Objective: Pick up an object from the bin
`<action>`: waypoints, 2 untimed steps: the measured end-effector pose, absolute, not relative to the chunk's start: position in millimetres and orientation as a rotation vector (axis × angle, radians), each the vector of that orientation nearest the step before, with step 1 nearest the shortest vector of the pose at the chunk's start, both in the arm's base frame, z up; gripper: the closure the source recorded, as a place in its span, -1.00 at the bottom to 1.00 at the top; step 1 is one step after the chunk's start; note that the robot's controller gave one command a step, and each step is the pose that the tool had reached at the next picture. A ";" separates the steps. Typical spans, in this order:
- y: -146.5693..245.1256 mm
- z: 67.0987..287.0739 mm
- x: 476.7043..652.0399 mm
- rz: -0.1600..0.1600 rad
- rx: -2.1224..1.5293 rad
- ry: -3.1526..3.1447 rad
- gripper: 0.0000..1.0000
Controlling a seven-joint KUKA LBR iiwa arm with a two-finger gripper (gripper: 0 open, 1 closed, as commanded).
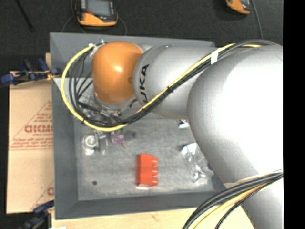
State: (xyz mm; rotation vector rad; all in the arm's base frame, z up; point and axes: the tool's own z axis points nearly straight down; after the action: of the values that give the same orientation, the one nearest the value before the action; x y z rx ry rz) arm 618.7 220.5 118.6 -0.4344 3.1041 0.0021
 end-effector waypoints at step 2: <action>230.3 73.5 625.8 0.003 -1.077 2.942 -1.00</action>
Offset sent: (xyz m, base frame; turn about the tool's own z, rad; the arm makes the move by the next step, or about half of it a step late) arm 0.0031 0.0109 -0.0486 -0.4338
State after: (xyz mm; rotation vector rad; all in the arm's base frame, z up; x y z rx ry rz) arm 625.8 230.3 73.5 -1.0771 2.9424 0.0033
